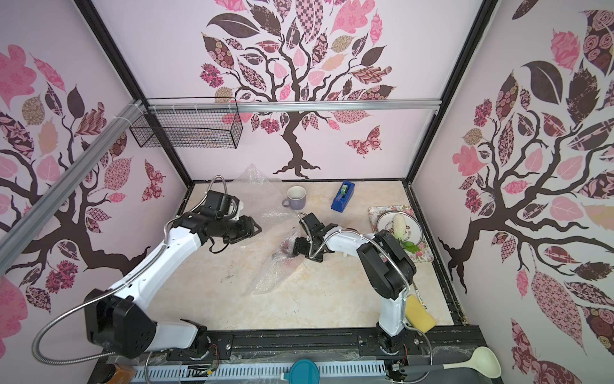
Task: Wrap mugs in bubble wrap
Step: Wrap the mug in bubble wrap.
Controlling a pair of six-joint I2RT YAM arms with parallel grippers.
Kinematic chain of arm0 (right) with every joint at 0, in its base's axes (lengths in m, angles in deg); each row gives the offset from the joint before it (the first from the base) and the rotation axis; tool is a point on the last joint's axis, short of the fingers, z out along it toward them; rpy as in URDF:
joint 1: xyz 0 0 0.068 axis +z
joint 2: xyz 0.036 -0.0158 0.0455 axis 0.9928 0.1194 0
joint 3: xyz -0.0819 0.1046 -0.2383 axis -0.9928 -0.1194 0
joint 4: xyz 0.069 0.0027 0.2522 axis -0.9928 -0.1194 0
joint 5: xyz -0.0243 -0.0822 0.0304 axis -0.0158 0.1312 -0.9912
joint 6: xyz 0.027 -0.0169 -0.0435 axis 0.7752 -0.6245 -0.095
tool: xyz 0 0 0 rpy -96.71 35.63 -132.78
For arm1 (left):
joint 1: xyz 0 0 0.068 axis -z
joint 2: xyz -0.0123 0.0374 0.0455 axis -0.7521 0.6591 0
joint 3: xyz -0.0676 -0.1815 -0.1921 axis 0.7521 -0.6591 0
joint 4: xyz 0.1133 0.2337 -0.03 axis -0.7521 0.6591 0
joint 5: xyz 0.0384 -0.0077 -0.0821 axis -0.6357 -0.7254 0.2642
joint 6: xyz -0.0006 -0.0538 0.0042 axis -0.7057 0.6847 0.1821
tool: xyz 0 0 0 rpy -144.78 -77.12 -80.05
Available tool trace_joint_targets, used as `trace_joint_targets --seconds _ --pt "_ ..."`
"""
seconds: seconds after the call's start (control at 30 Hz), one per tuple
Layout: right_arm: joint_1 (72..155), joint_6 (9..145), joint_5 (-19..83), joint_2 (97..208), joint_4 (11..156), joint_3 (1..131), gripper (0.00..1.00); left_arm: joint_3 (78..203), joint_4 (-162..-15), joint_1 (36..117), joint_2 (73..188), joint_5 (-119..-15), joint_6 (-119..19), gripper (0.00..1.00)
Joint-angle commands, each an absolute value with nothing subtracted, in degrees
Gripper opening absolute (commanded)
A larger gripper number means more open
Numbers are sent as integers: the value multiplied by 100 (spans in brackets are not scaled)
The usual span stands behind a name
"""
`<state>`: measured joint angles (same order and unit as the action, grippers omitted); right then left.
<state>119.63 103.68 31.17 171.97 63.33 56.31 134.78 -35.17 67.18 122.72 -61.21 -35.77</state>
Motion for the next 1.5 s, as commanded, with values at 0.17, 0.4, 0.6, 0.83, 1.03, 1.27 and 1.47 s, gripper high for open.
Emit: trace_joint_targets --seconds 0.17,0.4,0.6,0.83,1.03,1.27,1.47 --pt "11963 10352 3500 17668 5902 5559 79 11598 -2398 6795 11377 -5423 -3086 52" --pt "11970 10240 3438 17676 5854 5690 79 11343 -2806 7301 12005 -5841 -2994 49" --pt "11979 10224 3362 17661 5906 5645 79 11312 -3032 7461 12539 -6590 -2894 47" --pt "11975 10211 3331 17642 5938 5570 78 10794 -4166 7546 12984 -5875 -2704 44" --pt "11979 10202 3332 17647 5911 5579 77 10769 -4583 7556 13046 -5622 -2774 22" --pt "11974 10210 3305 17621 5902 5579 76 11303 -4427 7566 12658 -5151 -2821 0" --pt "11979 10231 3305 17569 5889 5605 76 12279 -4766 7564 12295 -4457 -2403 0"
